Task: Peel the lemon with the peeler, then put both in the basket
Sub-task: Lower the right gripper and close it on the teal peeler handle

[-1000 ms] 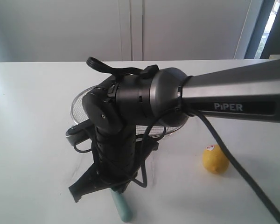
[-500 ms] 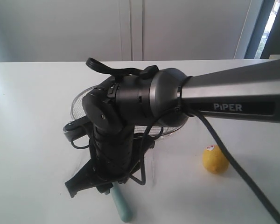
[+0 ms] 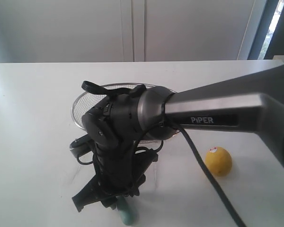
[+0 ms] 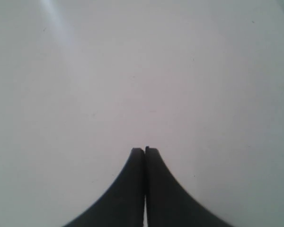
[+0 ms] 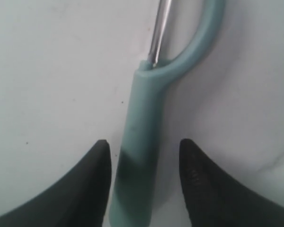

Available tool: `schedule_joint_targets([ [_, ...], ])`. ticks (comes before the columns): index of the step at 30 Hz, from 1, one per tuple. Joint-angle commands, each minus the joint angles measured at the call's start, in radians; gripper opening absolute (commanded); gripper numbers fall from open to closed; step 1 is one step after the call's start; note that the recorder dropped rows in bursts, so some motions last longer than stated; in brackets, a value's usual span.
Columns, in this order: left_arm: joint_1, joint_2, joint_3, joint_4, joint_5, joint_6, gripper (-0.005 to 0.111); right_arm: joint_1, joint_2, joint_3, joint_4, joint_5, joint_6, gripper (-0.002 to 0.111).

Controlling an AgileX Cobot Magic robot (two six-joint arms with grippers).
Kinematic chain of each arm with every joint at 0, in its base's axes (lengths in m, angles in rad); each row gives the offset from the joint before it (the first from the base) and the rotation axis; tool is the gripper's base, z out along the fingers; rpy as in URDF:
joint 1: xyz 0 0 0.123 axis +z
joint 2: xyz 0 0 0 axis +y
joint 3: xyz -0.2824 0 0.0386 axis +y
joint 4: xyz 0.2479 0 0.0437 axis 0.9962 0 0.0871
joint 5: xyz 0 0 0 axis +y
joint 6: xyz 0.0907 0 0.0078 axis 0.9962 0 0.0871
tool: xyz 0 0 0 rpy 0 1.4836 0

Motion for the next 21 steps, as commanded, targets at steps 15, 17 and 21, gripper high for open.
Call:
schedule_joint_targets([
  [15, 0.004, -0.005, 0.009, 0.0, 0.017, -0.003, 0.0, 0.001, 0.038, 0.0, -0.011, -0.006, -0.003, 0.038],
  [17, 0.004, -0.005, 0.009, 0.0, 0.017, -0.003, 0.0, 0.001, 0.038, 0.0, -0.011, -0.006, -0.011, 0.03],
  [21, 0.004, -0.005, 0.009, 0.0, 0.017, -0.003, 0.0, 0.001, 0.038, 0.0, -0.011, -0.006, -0.013, 0.016],
])
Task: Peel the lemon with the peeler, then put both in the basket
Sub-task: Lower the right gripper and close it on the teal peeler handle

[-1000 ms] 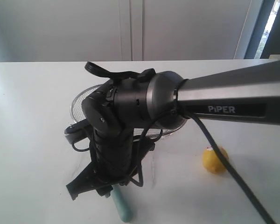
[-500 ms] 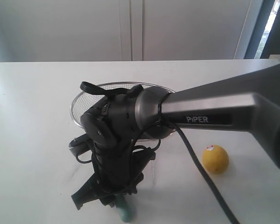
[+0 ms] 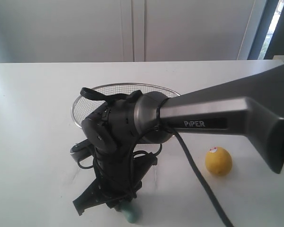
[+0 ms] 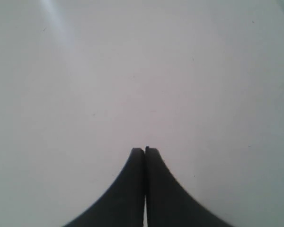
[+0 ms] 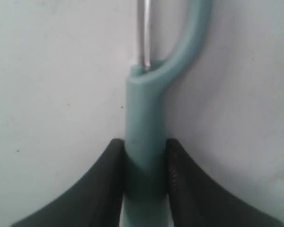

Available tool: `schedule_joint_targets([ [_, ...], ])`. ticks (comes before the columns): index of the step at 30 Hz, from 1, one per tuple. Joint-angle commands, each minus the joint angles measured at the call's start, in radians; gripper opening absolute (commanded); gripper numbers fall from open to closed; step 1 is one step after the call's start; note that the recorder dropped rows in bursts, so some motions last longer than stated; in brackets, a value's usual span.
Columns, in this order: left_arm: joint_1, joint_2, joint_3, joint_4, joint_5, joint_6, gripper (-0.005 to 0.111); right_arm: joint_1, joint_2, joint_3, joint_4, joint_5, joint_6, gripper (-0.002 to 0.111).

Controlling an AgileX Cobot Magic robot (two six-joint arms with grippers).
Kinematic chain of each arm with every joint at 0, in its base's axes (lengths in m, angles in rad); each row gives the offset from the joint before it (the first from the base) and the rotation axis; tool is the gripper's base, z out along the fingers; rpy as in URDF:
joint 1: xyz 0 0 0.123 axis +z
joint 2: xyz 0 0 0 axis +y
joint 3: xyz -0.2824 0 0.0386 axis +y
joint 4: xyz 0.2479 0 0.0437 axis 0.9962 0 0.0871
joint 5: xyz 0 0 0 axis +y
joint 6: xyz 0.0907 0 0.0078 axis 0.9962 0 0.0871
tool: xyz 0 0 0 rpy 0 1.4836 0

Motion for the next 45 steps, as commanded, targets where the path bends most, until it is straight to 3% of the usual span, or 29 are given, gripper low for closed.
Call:
schedule_joint_targets([
  [1, 0.004, -0.005, 0.009, 0.0, 0.017, -0.003, 0.0, 0.001, 0.007, 0.0, -0.013, -0.002, -0.011, 0.014],
  [45, 0.004, -0.005, 0.009, 0.0, 0.017, -0.003, 0.0, 0.001, -0.129, 0.0, -0.013, 0.039, -0.039, 0.011],
])
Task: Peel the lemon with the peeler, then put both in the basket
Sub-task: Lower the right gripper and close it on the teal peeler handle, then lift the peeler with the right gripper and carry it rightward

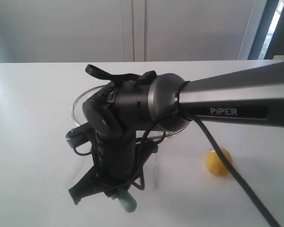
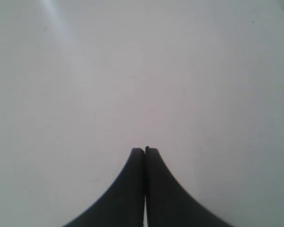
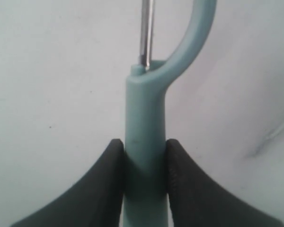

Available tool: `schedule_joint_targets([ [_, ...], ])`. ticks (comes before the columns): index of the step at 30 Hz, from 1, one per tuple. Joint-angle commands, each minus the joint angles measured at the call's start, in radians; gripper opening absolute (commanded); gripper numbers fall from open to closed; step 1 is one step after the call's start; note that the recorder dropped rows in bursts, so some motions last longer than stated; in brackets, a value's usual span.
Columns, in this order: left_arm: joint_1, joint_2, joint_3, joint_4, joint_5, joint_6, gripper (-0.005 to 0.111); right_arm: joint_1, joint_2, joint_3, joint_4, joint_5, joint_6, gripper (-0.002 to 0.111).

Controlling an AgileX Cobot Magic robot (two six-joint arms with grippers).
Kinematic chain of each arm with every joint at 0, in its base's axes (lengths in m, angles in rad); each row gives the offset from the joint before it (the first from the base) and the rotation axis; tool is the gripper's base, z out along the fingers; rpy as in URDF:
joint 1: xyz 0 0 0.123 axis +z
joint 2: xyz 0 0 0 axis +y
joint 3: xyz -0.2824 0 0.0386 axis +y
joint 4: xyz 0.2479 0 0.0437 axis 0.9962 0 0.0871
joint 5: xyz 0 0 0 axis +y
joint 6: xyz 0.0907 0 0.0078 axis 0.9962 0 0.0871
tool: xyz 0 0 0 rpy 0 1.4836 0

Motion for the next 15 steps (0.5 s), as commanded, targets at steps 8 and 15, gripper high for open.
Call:
schedule_joint_targets([
  [8, 0.004, -0.005, 0.009, 0.0, 0.017, -0.003, 0.0, 0.001, -0.088, 0.0, 0.014, 0.064, -0.037, 0.011],
  [15, 0.004, -0.005, 0.009, 0.0, 0.017, -0.003, 0.0, 0.001, -0.135, 0.0, 0.016, 0.102, -0.037, 0.011],
])
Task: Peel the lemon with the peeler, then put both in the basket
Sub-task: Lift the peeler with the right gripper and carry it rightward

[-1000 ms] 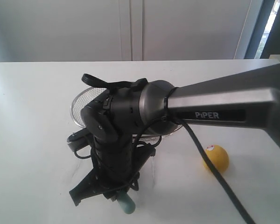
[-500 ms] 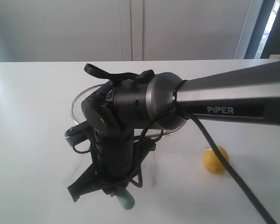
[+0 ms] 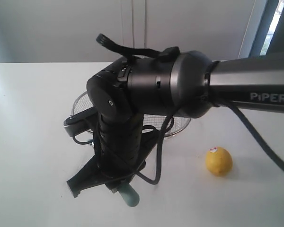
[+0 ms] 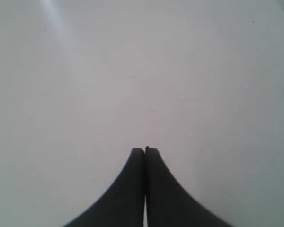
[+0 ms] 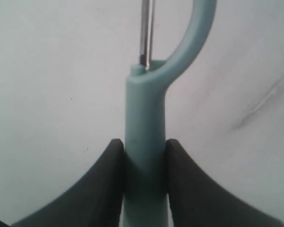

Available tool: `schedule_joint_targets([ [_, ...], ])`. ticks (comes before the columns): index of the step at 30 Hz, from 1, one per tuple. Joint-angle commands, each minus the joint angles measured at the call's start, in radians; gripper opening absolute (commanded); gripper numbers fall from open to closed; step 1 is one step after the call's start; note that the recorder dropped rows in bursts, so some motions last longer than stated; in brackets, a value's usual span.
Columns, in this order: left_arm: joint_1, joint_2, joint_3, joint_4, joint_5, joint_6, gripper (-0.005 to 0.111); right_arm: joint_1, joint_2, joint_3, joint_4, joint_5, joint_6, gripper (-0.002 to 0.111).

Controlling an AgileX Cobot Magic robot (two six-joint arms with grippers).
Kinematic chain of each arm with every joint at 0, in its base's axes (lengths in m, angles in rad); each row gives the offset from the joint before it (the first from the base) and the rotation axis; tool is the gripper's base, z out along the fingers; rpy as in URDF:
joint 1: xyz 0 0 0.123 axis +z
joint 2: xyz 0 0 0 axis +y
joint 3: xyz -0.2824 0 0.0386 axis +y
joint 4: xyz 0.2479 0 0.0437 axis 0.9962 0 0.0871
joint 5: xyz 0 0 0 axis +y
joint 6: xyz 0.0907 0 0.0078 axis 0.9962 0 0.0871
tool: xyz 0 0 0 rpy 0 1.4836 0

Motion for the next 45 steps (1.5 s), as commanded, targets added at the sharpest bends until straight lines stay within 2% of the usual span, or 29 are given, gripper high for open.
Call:
schedule_joint_targets([
  [1, 0.004, -0.005, 0.009, 0.0, 0.017, -0.003, 0.0, 0.001, -0.043, 0.005, -0.001, 0.035, -0.012, 0.011],
  [6, 0.004, -0.005, 0.009, 0.0, 0.017, -0.003, 0.0, -0.001, -0.094, 0.062, -0.01, 0.031, -0.012, 0.01],
  [11, 0.004, -0.005, 0.009, 0.0, 0.017, -0.003, 0.0, -0.001, -0.153, 0.13, -0.044, 0.008, -0.006, 0.0],
  [22, 0.004, -0.005, 0.009, 0.0, 0.017, -0.003, 0.0, -0.007, -0.202, 0.174, -0.049, -0.041, -0.004, 0.0],
  [32, 0.004, -0.005, 0.009, 0.0, 0.017, -0.003, 0.0, -0.105, -0.251, 0.174, -0.031, -0.045, -0.01, 0.0],
  [45, 0.004, -0.005, 0.009, 0.0, 0.017, -0.003, 0.0, -0.373, -0.376, 0.186, -0.039, 0.065, -0.097, 0.0],
])
